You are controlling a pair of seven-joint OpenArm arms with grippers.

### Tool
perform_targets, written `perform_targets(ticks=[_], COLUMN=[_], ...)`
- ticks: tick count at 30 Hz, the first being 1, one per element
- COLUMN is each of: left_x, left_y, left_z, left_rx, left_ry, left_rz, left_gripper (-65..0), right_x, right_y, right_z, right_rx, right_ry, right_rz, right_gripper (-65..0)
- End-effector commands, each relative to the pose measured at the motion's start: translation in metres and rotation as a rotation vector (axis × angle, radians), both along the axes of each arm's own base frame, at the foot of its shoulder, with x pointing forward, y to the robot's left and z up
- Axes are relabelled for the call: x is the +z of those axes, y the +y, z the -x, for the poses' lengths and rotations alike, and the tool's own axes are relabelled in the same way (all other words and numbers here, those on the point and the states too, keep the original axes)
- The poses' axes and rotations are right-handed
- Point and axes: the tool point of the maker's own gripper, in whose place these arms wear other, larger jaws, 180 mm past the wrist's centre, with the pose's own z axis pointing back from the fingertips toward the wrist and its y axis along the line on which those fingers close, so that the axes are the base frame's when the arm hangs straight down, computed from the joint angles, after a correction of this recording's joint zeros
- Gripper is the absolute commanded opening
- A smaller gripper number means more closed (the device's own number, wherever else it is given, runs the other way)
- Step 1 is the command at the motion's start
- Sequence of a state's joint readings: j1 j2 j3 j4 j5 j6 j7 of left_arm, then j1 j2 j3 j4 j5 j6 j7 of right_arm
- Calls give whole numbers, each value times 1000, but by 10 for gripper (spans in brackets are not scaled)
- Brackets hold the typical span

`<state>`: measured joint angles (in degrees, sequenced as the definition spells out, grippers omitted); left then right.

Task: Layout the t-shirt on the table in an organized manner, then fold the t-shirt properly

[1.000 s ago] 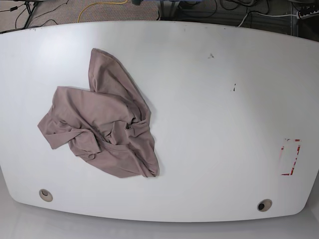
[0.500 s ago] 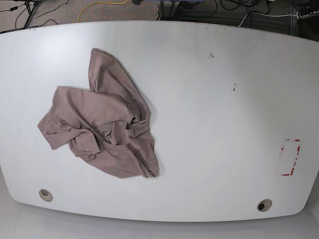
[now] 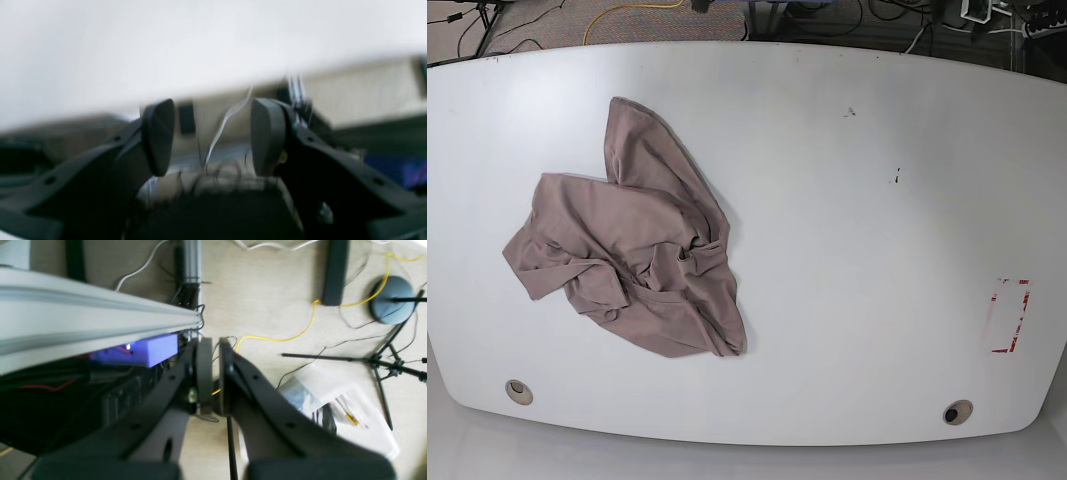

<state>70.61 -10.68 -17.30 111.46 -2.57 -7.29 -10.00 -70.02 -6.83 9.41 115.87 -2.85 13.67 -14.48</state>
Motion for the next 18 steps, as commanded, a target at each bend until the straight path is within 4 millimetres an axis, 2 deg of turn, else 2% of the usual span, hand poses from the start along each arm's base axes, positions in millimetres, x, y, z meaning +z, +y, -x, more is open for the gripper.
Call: perform_targets(ticks=[1, 5, 8, 13, 15, 18], left_x=[12, 18, 21, 27, 30, 36], left_y=[-1, -4, -9, -15, -15, -16], left_z=[-5, -32, -53, -75, -84, -97], left_rx=[-6, -11, -14, -5, -5, -1], left_ry=[-36, -117, -174, -246, -273, -316], left_rz=[-3, 2, 13, 32, 31, 34], left_gripper=[-324, -321, -319, -315, -289, -199], right_x=[5, 4, 5, 9, 11, 17], right_y=[-4, -4, -14, -28, -33, -39], right_z=[-9, -31, -52, -84, -96, -122], right_rx=[1, 1, -9, -23, -29, -35], right_ry=[-36, -93, -145, -222, -254, -319], right_rz=[12, 14, 38, 73, 87, 102], right_gripper=[-615, -615, -615, -615, -615, -612])
